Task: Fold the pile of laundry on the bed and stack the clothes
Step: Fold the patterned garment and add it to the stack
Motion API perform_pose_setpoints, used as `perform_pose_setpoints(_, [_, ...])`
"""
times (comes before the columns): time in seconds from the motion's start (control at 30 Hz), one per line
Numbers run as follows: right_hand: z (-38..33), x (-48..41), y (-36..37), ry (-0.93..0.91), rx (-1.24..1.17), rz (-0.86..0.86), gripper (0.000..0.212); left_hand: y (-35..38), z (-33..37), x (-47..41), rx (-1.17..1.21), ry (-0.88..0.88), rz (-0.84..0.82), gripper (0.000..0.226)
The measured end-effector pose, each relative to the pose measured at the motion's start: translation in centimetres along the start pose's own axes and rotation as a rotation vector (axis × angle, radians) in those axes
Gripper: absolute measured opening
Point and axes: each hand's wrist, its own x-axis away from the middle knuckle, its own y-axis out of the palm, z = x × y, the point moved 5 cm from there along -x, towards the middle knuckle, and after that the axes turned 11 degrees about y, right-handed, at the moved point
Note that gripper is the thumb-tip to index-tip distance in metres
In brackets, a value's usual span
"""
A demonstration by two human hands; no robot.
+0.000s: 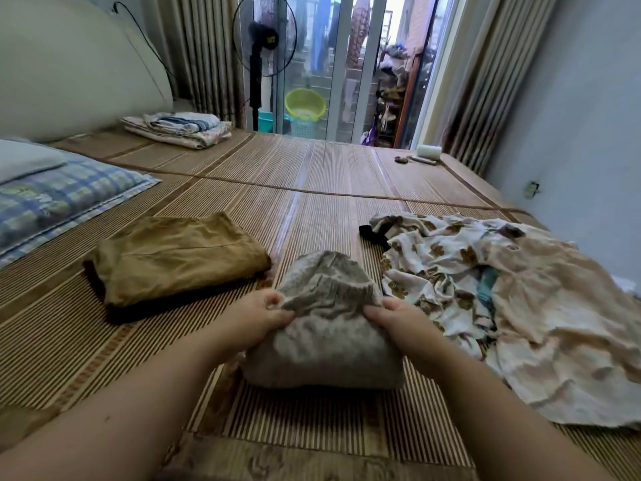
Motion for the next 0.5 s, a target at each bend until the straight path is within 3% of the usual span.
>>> perform_pose_setpoints(0.07, [-1.5,-2.0,-0.9,-0.034,0.045,0.154,0.022,-0.7,-0.4,-1.5,-0.072,0.008,0.221,0.018])
perform_pose_setpoints(0.17, [-1.3,-4.3,-0.9,-0.019,0.261,0.256,0.039,0.1,-0.8,-1.9,-0.158,0.099,0.298,0.041])
perform_pose_setpoints(0.23, [-0.2,-4.1,-0.3,-0.072,0.372,0.277,0.045,1.5,-0.8,-1.7,-0.363,0.215,0.134,0.049])
perform_pose_setpoints(0.33, [1.8,-2.5,1.8,-0.239,0.495,0.153,0.045,4.0,-1.2,-1.3,-0.594,0.307,-0.316,0.062])
perform_pose_setpoints(0.37, [2.8,-2.3,2.6,-0.23,0.627,0.071,0.054,4.6,-1.8,-1.0,-0.63,0.266,-0.445,0.073])
perform_pose_setpoints(0.43, [4.9,-2.3,3.6,-0.153,0.97,-0.082,0.097,5.4,-2.7,-0.5,-0.715,0.166,-0.622,0.093])
perform_pose_setpoints(0.5, [5.8,-2.5,3.6,-0.124,1.164,-0.176,0.123,5.6,-3.2,-0.4,-0.775,0.134,-0.668,0.098])
